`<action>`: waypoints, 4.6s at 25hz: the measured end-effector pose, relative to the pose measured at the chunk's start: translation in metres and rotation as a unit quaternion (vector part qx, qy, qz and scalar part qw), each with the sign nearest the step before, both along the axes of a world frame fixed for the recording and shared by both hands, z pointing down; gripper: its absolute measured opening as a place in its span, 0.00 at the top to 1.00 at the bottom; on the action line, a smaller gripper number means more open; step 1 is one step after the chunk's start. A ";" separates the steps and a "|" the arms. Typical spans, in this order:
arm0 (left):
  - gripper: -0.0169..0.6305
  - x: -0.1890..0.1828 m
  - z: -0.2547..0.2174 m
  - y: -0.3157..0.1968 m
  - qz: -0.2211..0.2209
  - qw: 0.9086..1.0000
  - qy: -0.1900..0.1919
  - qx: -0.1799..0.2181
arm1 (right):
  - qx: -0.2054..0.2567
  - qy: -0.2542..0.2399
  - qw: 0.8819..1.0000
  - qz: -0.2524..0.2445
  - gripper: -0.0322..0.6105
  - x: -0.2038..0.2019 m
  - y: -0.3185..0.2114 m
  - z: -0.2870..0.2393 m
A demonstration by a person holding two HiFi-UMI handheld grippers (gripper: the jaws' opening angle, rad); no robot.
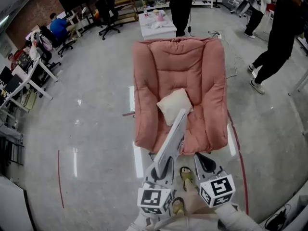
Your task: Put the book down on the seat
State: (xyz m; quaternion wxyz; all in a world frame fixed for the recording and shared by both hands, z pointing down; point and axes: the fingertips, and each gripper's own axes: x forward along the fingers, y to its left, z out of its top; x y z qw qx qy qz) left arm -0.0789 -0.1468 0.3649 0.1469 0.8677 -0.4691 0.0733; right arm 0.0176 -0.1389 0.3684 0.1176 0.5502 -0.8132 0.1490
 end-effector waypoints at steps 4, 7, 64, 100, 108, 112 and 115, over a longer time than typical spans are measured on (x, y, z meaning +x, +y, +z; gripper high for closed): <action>0.90 0.009 0.025 -0.029 -0.007 1.000 0.001 -0.024 | -0.021 0.002 1.000 0.006 0.94 0.014 -0.029 0.020; 0.90 0.015 0.045 -0.050 -0.013 0.999 0.004 -0.038 | -0.033 0.006 0.999 0.007 0.94 0.022 -0.051 0.037; 0.45 -0.008 0.330 -0.188 -0.135 0.970 -0.077 -0.186 | -0.136 -0.015 0.991 0.005 0.94 0.031 -0.165 0.251; 0.97 0.022 0.141 -0.031 -0.035 0.988 -0.056 -0.142 | -0.108 0.018 0.993 -0.040 0.94 -0.007 -0.026 0.122; 0.97 0.013 0.106 -0.004 -0.032 0.990 -0.063 -0.121 | -0.093 0.024 0.994 -0.044 0.94 -0.009 0.006 0.095; 0.97 0.011 0.096 0.008 -0.029 0.991 -0.062 -0.112 | -0.088 0.034 0.994 -0.047 0.94 -0.010 0.016 0.088; 0.97 0.013 0.091 0.015 -0.026 0.992 -0.064 -0.105 | -0.083 0.035 0.995 -0.046 0.94 -0.009 0.019 0.083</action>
